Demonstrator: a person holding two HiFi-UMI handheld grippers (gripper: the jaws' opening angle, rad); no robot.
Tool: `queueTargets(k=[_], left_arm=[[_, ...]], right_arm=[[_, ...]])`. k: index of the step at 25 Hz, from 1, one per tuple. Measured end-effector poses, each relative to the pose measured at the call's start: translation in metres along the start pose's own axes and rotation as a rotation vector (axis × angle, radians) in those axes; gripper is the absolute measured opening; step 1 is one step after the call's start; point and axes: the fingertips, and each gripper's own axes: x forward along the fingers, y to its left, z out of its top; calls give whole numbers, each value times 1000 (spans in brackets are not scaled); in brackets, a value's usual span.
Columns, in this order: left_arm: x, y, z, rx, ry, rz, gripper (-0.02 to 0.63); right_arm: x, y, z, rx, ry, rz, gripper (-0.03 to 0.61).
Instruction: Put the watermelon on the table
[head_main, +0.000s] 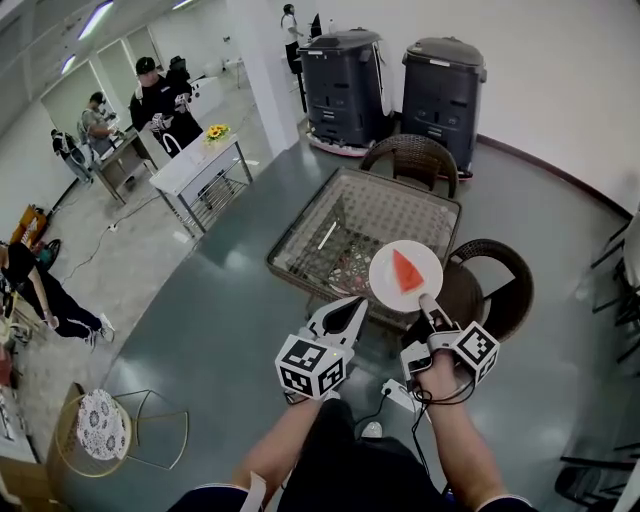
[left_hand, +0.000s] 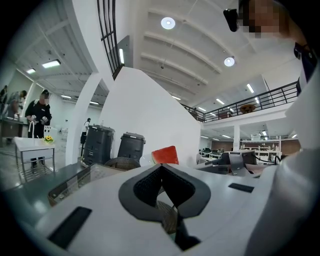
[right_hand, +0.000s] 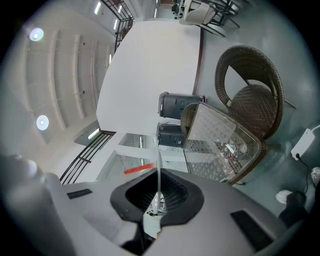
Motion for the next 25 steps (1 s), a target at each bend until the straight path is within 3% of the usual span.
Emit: queueTargets(k=[12, 25], left_arm=[[58, 93, -14, -45, 14, -17, 4], [163, 208, 1, -64, 83, -137, 5]], right_arm=[[98, -28, 2, -39, 4, -74, 11], [243, -46, 26, 21, -62, -117, 11]])
